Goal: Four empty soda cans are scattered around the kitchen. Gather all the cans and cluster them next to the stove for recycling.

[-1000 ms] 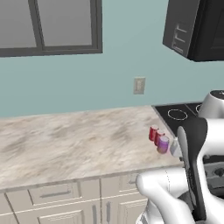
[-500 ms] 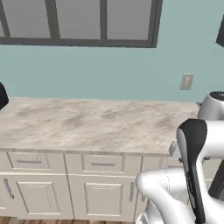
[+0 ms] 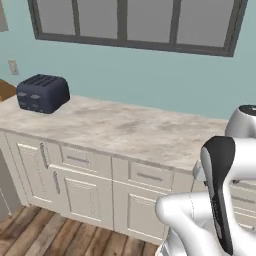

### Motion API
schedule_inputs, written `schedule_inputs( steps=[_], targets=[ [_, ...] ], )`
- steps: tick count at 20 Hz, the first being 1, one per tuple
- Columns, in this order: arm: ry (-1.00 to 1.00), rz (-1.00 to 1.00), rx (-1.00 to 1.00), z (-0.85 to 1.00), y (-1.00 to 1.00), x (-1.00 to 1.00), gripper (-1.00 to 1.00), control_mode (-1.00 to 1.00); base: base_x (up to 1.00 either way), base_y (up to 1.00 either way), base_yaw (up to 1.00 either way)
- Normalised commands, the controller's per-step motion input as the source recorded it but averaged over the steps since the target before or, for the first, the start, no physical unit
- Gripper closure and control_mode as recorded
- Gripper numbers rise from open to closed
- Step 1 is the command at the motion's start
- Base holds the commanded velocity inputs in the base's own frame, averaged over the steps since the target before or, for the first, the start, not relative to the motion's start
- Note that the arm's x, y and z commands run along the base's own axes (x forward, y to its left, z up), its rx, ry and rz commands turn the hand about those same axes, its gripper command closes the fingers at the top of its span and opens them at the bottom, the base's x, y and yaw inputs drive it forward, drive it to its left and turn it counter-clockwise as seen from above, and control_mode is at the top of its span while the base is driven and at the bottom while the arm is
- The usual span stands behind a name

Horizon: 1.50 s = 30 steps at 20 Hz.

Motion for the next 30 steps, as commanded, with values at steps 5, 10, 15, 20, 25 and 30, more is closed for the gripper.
schedule_inputs(
  steps=[5, 10, 15, 20, 25, 30],
  targets=[
    [0.0, 0.0, 0.0, 0.0, 0.0, 0.0, -1.0, 1.0, 0.0, 0.11, 0.76],
    [0.0, 0.0, 0.0, 0.0, 0.0, 0.0, -1.0, 1.0, 0.05, 0.03, 0.9],
    [0.0, 0.0, 0.0, 0.0, 0.0, 0.0, -1.0, 1.0, 0.3, -0.01, 0.89],
    [0.0, 0.0, 0.0, 0.0, 0.0, 0.0, -1.0, 1.0, 0.52, -0.18, 0.85],
    [0.0, 0.0, 0.0, 0.0, 0.0, 0.0, -1.0, 1.0, 0.8, -0.29, 0.73],
    [0.0, 0.0, 0.0, 0.0, 0.0, 0.0, -1.0, 1.0, 1.0, -0.09, 0.59]
  ],
)
